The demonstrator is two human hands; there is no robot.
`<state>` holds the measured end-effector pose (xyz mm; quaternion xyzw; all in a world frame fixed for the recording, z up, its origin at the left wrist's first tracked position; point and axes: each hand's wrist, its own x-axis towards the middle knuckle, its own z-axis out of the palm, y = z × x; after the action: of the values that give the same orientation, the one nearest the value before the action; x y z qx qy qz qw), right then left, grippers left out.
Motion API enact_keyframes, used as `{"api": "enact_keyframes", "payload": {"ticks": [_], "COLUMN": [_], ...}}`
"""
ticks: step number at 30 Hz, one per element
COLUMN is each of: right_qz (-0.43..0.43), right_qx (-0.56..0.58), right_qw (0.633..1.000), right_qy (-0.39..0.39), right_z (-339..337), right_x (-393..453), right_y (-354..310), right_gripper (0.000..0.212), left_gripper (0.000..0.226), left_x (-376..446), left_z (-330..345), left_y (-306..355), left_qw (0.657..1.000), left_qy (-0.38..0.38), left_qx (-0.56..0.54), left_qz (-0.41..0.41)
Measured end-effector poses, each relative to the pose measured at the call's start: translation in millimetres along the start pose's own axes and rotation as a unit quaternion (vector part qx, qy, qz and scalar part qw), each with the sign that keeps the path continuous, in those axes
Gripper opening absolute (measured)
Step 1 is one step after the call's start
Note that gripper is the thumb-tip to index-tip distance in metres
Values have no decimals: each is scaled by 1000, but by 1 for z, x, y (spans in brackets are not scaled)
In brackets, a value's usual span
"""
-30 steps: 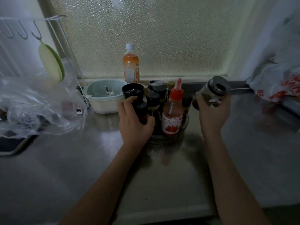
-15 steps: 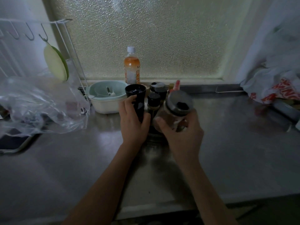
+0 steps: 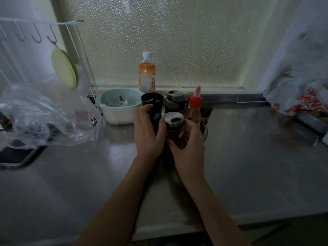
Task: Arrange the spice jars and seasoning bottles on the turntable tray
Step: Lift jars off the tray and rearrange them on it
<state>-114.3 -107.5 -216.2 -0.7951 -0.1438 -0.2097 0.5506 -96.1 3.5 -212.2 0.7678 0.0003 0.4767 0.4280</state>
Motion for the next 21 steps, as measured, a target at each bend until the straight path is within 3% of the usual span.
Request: {"api": "enact_keyframes", "payload": {"ticks": [3,5,9,15,21], "right_qz": [-4,-12,9,-42,-53], "right_qx": [-28,-113,-191,-194,-195], "right_qw": [999,993,976,967,967], "right_qy": [15,13,-103,-160,-155], "right_z": [-8,-16,-29,-38,-50], "right_x": [1,3,4,-1,-23], "right_y": [5,12,26,20,13], "right_gripper": [42,34,39,23,16], "left_gripper": [45,46,39,51,47], "left_x": [-1,0,2,12,16], "left_z": [0,-1,0,-6,-6], "left_y": [0,-1,-1,-6,-15], "left_qw": [1000,999,993,971,962], "left_qy": [-14,-4,42,126,56], "left_qx": [-18,-38,-103,-170,-207], "left_qz": [15,11,-41,-112,-167]}}
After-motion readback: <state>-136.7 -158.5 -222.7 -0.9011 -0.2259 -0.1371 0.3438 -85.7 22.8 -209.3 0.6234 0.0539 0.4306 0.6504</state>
